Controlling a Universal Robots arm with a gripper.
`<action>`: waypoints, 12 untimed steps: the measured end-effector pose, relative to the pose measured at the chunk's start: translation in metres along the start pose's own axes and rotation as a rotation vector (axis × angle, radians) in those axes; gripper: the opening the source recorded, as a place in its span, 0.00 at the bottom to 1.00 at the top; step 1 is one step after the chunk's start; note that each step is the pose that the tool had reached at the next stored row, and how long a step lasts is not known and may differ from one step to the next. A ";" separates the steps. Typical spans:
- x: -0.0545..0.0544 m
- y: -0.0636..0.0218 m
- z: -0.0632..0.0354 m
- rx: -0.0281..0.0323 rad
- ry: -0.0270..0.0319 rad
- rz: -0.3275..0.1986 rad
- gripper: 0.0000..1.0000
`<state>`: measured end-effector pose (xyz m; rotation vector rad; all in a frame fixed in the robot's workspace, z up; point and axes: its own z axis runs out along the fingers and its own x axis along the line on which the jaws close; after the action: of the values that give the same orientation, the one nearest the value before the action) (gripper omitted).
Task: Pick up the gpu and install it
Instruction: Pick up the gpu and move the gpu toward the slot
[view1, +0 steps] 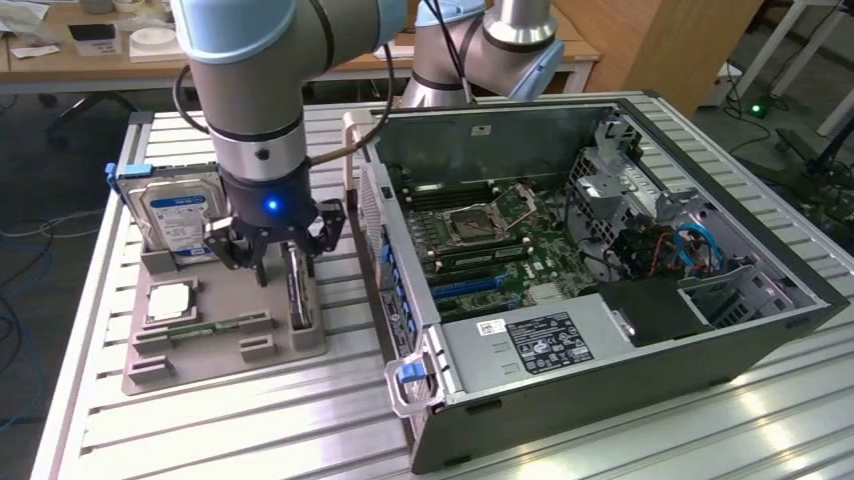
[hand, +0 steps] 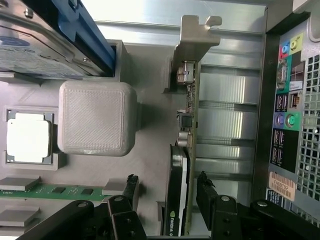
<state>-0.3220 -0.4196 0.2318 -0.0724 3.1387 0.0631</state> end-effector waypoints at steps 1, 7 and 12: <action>0.000 0.0005 0.0011 0.0001 0.0001 0.000 0.59; -0.001 0.0056 0.0080 0.0012 -0.0001 0.001 0.59; -0.002 0.0055 0.0137 0.0053 -0.0001 0.010 0.59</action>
<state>-0.3204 -0.4135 0.2183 -0.0571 3.1392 0.0549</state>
